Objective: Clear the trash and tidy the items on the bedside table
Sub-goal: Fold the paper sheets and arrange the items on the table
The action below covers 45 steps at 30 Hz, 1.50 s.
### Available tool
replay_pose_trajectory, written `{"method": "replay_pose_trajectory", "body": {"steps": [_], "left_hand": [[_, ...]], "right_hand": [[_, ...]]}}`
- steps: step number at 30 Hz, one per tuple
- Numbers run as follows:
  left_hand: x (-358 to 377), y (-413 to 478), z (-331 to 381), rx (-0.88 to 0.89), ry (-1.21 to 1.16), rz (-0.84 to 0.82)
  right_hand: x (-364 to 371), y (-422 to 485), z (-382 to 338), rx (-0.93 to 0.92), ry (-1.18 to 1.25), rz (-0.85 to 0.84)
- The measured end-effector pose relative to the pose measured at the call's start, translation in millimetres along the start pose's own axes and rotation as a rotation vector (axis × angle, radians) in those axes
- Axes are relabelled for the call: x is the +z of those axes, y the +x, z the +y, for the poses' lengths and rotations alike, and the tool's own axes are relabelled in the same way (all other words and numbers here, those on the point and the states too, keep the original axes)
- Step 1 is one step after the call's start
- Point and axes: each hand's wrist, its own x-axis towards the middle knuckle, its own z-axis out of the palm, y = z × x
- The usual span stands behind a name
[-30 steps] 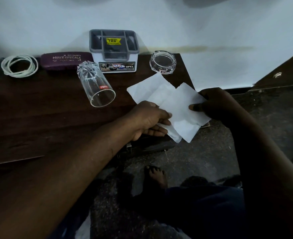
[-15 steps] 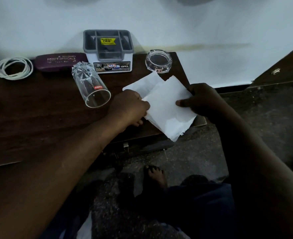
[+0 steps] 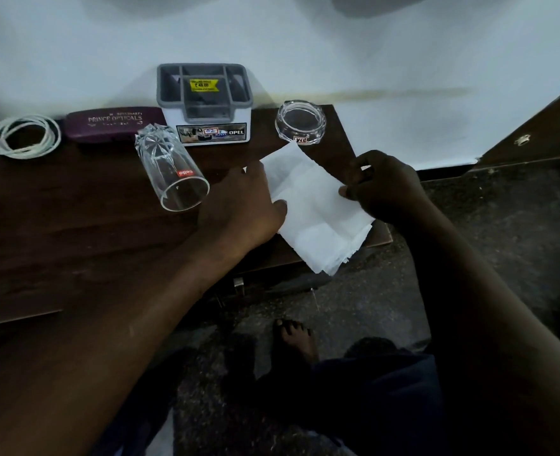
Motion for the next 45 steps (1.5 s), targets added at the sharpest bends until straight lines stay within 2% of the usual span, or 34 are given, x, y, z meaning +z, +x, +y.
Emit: {"method": "replay_pose_trajectory", "body": {"steps": [7, 14, 19, 29, 33, 45], "left_hand": [[11.5, 5.0, 3.4, -0.07, 0.009, -0.087], [15.0, 16.5, 7.6, -0.136, -0.068, -0.137], [14.1, 22.1, 7.7, -0.117, -0.103, -0.109], [13.2, 9.7, 4.6, -0.139, -0.479, 0.039], [11.7, 3.3, 6.3, -0.223, -0.684, 0.018], [0.3, -9.6, 3.4, -0.499, -1.058, -0.167]], "right_hand": [[-4.6, -2.5, 5.2, 0.054, -0.091, -0.179], [-0.7, 0.7, 7.3, 0.068, -0.083, -0.195], [-1.4, -0.8, 7.8, 0.095, -0.037, -0.249], [5.6, -7.2, -5.1, 0.195, 0.188, -0.356], [7.0, -9.6, -11.7, 0.154, 0.263, -0.345], [6.3, -10.0, -27.6, 0.149, 0.462, -0.283]]}}
